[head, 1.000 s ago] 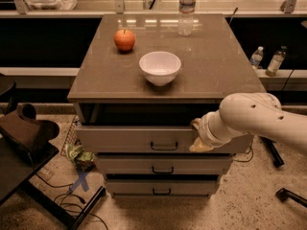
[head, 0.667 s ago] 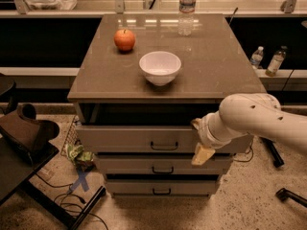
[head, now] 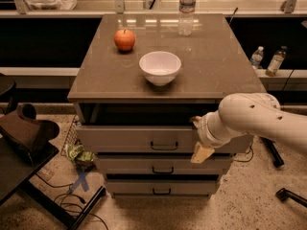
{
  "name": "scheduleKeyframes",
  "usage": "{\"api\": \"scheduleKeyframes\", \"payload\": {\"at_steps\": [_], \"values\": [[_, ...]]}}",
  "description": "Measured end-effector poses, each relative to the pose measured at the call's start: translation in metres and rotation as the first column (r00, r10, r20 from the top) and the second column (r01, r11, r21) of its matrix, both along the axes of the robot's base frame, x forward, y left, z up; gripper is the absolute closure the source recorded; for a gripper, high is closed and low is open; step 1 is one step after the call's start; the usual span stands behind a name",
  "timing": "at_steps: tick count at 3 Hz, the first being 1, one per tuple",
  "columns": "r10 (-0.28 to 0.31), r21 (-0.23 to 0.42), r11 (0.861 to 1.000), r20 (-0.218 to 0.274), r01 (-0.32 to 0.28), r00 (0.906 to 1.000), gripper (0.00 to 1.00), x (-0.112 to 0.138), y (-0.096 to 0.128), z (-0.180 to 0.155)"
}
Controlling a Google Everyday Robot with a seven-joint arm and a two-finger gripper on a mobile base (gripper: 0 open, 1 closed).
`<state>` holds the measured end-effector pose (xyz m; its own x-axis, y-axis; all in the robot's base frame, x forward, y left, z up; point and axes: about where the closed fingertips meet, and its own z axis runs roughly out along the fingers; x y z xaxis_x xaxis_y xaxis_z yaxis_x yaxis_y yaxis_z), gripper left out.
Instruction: Open top drawer
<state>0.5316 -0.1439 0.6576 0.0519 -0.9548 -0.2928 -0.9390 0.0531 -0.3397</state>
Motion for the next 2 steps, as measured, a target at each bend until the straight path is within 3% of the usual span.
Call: {"api": "scheduleKeyframes", "payload": {"at_steps": [2], "values": [[-0.007, -0.038, 0.999, -0.010, 0.007, 0.9999, 0.69, -0.0015, -0.0032, 0.0087]]}}
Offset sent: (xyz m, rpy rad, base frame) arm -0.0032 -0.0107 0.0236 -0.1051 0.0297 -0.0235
